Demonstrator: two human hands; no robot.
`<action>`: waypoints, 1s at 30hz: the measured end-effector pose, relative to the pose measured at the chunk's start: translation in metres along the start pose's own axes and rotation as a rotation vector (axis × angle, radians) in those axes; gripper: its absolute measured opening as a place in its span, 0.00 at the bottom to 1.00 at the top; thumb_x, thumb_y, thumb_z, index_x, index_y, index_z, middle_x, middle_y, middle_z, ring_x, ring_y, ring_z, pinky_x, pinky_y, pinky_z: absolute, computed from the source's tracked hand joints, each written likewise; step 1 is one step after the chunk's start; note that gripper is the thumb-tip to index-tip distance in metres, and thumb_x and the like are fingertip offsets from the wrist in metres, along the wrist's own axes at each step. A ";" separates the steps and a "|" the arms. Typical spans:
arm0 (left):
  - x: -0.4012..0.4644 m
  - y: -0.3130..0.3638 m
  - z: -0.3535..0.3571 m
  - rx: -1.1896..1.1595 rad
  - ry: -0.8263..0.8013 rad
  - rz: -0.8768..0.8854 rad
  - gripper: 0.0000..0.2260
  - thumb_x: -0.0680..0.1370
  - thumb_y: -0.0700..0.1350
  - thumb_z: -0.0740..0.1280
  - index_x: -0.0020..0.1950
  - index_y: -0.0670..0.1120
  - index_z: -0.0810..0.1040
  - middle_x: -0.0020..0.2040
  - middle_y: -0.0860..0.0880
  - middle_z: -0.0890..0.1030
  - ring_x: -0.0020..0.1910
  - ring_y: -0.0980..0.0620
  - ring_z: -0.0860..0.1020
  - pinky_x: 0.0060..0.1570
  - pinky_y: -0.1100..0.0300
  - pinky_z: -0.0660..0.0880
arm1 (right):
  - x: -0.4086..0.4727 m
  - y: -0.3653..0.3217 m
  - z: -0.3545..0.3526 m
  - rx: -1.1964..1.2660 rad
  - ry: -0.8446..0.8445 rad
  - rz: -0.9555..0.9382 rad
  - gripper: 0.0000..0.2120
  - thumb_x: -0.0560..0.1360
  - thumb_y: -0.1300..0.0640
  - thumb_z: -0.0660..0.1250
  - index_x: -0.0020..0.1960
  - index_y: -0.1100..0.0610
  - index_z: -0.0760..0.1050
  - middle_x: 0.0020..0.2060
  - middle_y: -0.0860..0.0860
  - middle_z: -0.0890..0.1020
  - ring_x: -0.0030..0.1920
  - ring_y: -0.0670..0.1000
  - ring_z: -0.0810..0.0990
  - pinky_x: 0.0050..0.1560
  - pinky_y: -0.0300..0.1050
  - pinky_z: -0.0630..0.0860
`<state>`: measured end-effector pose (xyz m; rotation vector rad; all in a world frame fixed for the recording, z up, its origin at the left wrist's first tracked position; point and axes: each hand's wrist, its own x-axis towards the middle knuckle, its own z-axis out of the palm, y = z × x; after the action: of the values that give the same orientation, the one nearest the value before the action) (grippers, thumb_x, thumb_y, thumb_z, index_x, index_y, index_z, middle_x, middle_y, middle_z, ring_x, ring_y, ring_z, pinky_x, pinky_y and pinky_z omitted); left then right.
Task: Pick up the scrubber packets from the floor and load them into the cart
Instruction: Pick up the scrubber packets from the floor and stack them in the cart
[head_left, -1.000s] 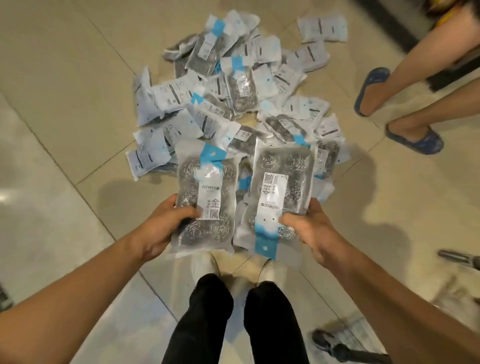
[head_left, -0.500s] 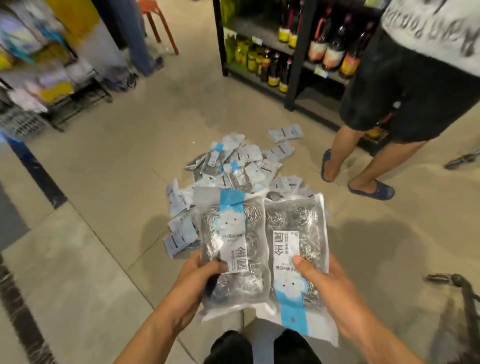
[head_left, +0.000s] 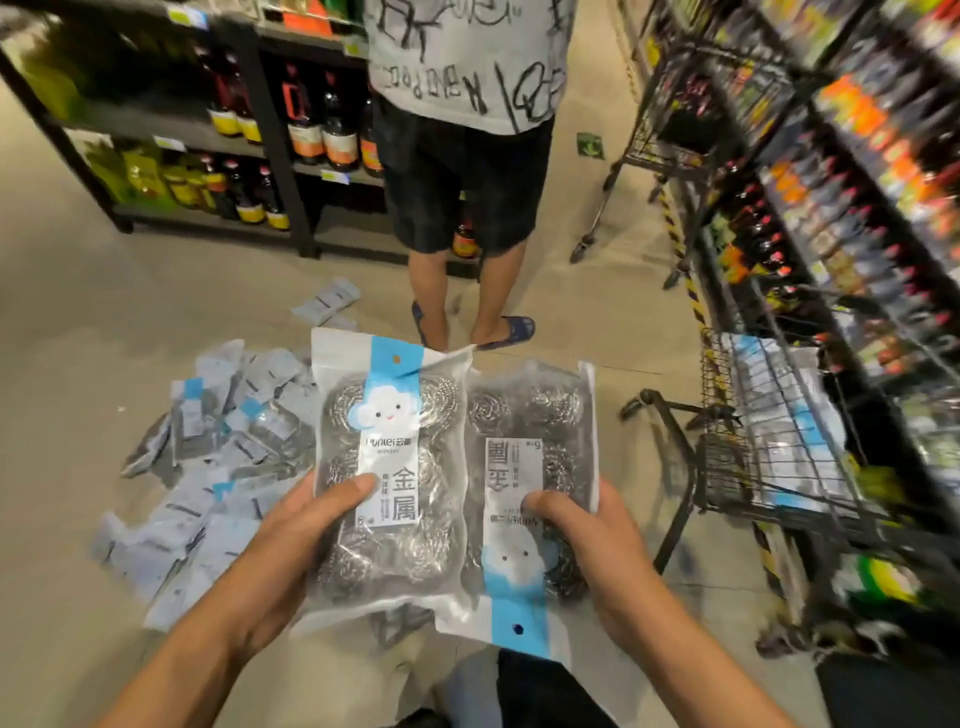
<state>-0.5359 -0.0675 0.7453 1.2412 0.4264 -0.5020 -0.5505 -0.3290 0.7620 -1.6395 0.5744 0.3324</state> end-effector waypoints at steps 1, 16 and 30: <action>0.006 0.004 0.010 0.036 -0.022 0.003 0.18 0.79 0.45 0.69 0.69 0.50 0.78 0.61 0.48 0.86 0.59 0.48 0.85 0.62 0.48 0.76 | -0.006 0.002 -0.011 0.023 0.048 0.000 0.10 0.75 0.62 0.73 0.55 0.52 0.81 0.44 0.47 0.89 0.44 0.48 0.88 0.40 0.36 0.80; 0.070 0.024 0.244 0.280 -0.315 -0.073 0.14 0.73 0.42 0.70 0.58 0.44 0.82 0.47 0.44 0.89 0.41 0.49 0.88 0.38 0.57 0.83 | -0.029 0.014 -0.190 0.400 0.493 0.005 0.23 0.71 0.55 0.78 0.60 0.37 0.76 0.50 0.42 0.88 0.53 0.50 0.87 0.59 0.58 0.82; 0.120 0.043 0.432 0.398 -0.404 -0.095 0.16 0.78 0.43 0.69 0.66 0.47 0.81 0.58 0.39 0.86 0.55 0.36 0.85 0.65 0.39 0.75 | 0.020 0.012 -0.348 0.622 0.554 -0.047 0.24 0.75 0.62 0.75 0.62 0.38 0.77 0.51 0.42 0.88 0.52 0.47 0.87 0.53 0.50 0.82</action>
<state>-0.3976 -0.4883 0.8289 1.4596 0.0400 -0.9304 -0.5787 -0.6752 0.7954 -1.1203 0.9412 -0.3312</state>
